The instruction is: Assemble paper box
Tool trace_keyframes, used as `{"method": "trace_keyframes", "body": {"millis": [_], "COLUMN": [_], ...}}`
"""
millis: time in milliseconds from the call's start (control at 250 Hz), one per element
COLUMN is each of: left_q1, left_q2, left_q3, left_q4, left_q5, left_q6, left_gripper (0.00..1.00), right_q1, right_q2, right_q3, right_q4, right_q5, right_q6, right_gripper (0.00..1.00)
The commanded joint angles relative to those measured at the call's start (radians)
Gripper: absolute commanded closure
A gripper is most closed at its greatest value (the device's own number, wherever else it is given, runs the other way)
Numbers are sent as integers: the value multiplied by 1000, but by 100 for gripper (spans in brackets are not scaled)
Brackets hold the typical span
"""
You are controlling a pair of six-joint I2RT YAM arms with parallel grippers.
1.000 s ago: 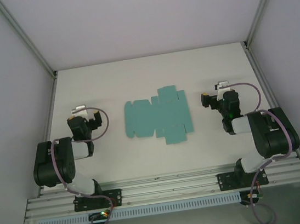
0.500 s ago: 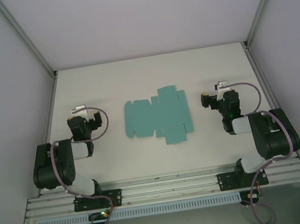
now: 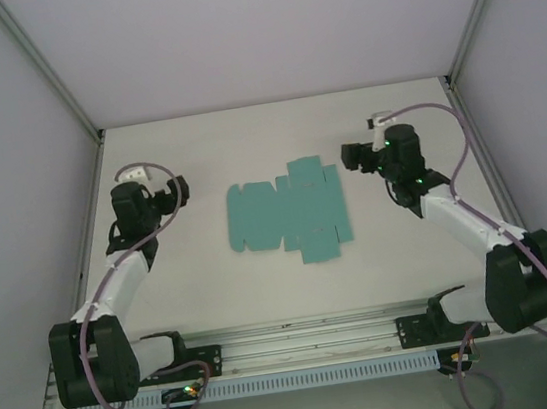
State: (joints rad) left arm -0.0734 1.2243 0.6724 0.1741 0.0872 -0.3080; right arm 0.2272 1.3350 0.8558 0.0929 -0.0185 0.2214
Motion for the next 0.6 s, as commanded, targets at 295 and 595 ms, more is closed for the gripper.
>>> {"method": "trace_keyframes", "body": {"millis": [295, 595], "left_q1": [-147, -172], "left_q2": [280, 418], "left_q3": [142, 159], "left_q4": [-149, -104], "left_q5": [295, 476], "left_q6": [-119, -157], "left_gripper": [0, 0], "right_q1": [120, 111], "right_q2": [450, 566], "right_q3": [153, 116], "right_q4": [-228, -192], "right_q5": [-243, -258], "right_q6": [302, 298], "right_gripper": [55, 58]}}
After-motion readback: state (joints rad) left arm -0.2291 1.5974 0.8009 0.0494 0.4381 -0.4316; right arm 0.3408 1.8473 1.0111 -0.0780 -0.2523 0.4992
